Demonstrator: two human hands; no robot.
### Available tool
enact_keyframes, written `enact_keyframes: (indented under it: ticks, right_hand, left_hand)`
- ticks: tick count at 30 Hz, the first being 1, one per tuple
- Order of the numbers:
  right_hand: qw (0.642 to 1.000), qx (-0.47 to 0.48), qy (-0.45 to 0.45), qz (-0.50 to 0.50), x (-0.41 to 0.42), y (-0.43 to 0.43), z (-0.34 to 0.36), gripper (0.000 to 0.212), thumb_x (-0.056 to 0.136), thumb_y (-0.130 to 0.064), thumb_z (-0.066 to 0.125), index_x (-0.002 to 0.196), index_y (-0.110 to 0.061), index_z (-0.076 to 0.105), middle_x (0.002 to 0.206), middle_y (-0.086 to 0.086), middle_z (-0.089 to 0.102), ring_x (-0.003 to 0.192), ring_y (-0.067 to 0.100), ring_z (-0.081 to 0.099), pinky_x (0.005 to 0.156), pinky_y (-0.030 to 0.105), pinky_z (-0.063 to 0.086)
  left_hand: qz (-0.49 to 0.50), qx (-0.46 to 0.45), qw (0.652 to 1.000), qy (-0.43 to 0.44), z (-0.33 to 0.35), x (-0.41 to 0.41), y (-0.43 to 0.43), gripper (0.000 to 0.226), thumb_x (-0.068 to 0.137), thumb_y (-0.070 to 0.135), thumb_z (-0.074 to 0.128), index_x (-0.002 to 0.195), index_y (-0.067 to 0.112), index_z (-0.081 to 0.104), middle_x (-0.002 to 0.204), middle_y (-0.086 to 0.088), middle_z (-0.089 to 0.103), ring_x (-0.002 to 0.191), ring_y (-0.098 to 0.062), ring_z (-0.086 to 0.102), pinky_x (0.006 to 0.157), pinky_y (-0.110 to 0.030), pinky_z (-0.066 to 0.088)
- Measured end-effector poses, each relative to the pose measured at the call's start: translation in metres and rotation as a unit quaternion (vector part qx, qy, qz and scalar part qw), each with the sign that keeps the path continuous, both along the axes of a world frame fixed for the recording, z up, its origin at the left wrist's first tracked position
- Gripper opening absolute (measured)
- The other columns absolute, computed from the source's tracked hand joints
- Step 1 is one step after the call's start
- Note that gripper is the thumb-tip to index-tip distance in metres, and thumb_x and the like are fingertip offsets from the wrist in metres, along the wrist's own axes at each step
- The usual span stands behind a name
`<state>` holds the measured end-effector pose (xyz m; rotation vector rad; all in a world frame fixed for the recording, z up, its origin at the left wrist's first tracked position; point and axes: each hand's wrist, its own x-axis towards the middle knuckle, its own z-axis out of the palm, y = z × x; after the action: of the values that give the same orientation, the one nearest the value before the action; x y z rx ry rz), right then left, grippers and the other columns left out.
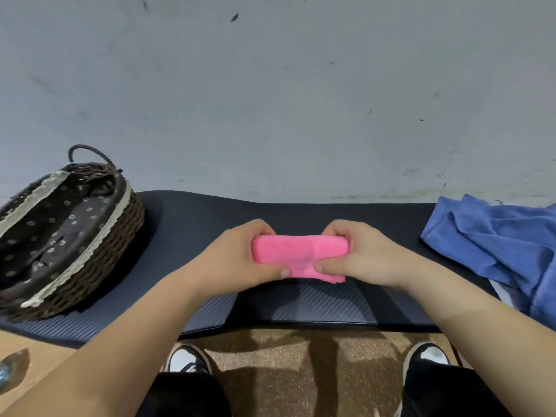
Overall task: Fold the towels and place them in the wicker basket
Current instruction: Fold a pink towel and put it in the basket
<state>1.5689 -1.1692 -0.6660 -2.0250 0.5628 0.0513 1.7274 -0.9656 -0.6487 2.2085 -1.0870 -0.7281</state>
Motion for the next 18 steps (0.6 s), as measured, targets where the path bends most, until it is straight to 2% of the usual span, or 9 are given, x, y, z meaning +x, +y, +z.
enact_keyframes:
  ticks: [2, 4, 7, 10, 12, 15, 18]
  right_hand:
    - [0.994, 0.081, -0.034, -0.058, 0.000, 0.011, 0.003, 0.032, 0.074, -0.015, 0.088, 0.098, -0.020, 0.069, 0.093, 0.006, 0.075, 0.080, 0.017, 0.072, 0.071, 0.033, 0.060]
    - [0.975, 0.177, -0.069, -0.116, 0.003, 0.029, 0.003, 0.037, 0.077, -0.015, 0.088, 0.107, -0.018, 0.068, 0.104, 0.013, 0.074, 0.091, 0.029, 0.075, 0.077, 0.042, 0.062]
    - [0.944, 0.263, -0.106, -0.170, 0.011, 0.067, 0.008, 0.039, 0.085, -0.014, 0.082, 0.120, -0.017, 0.063, 0.118, 0.014, 0.070, 0.099, 0.030, 0.075, 0.080, 0.044, 0.063]
    - [0.934, 0.278, -0.126, -0.186, 0.024, 0.104, 0.018, 0.040, 0.089, -0.016, 0.078, 0.126, -0.017, 0.061, 0.120, 0.013, 0.070, 0.098, 0.032, 0.075, 0.081, 0.046, 0.062]
    - [0.933, 0.273, -0.131, -0.193, 0.038, 0.126, 0.028, 0.037, 0.093, -0.015, 0.074, 0.126, -0.015, 0.060, 0.114, 0.016, 0.071, 0.090, 0.034, 0.076, 0.080, 0.047, 0.063]
    - [0.942, 0.237, -0.133, -0.195, 0.068, 0.159, 0.044, 0.026, 0.097, -0.018, 0.070, 0.120, -0.012, 0.060, 0.101, 0.020, 0.073, 0.072, 0.029, 0.074, 0.069, 0.041, 0.063]
    - [0.950, 0.208, -0.138, -0.186, 0.109, 0.185, 0.062, 0.024, 0.098, -0.021, 0.068, 0.118, -0.013, 0.060, 0.096, 0.020, 0.072, 0.065, 0.024, 0.070, 0.059, 0.034, 0.060]
  left_hand:
    - [0.036, -0.026, 0.996, 0.075, 0.002, 0.007, 0.016, 0.047, 0.069, 0.037, 0.093, 0.106, 0.033, 0.065, 0.098, 0.007, 0.073, 0.089, -0.009, 0.071, 0.080, -0.035, 0.062]
    - [0.098, -0.092, 0.975, 0.176, 0.009, 0.011, 0.028, 0.045, 0.073, 0.023, 0.093, 0.111, 0.020, 0.068, 0.102, -0.002, 0.077, 0.094, -0.019, 0.075, 0.085, -0.040, 0.063]
    - [0.158, -0.149, 0.932, 0.289, 0.025, 0.019, 0.046, 0.037, 0.081, 0.018, 0.087, 0.113, 0.008, 0.071, 0.104, -0.010, 0.078, 0.098, -0.027, 0.074, 0.089, -0.043, 0.061]
    - [0.181, -0.165, 0.906, 0.346, 0.040, 0.029, 0.076, 0.035, 0.087, 0.016, 0.081, 0.115, -0.001, 0.068, 0.103, -0.011, 0.075, 0.100, -0.025, 0.072, 0.094, -0.042, 0.060]
    - [0.196, -0.191, 0.890, 0.366, 0.047, 0.036, 0.095, 0.027, 0.090, 0.014, 0.076, 0.111, 0.001, 0.066, 0.099, -0.011, 0.071, 0.098, -0.024, 0.070, 0.098, -0.044, 0.059]
    - [0.224, -0.231, 0.863, 0.391, 0.060, 0.050, 0.120, 0.017, 0.095, 0.015, 0.071, 0.109, 0.009, 0.062, 0.099, -0.012, 0.067, 0.097, -0.029, 0.068, 0.097, -0.050, 0.058]
    - [0.252, -0.252, 0.864, 0.355, 0.075, 0.075, 0.145, 0.013, 0.096, 0.016, 0.070, 0.107, 0.010, 0.066, 0.097, -0.013, 0.068, 0.091, -0.029, 0.067, 0.092, -0.050, 0.061]
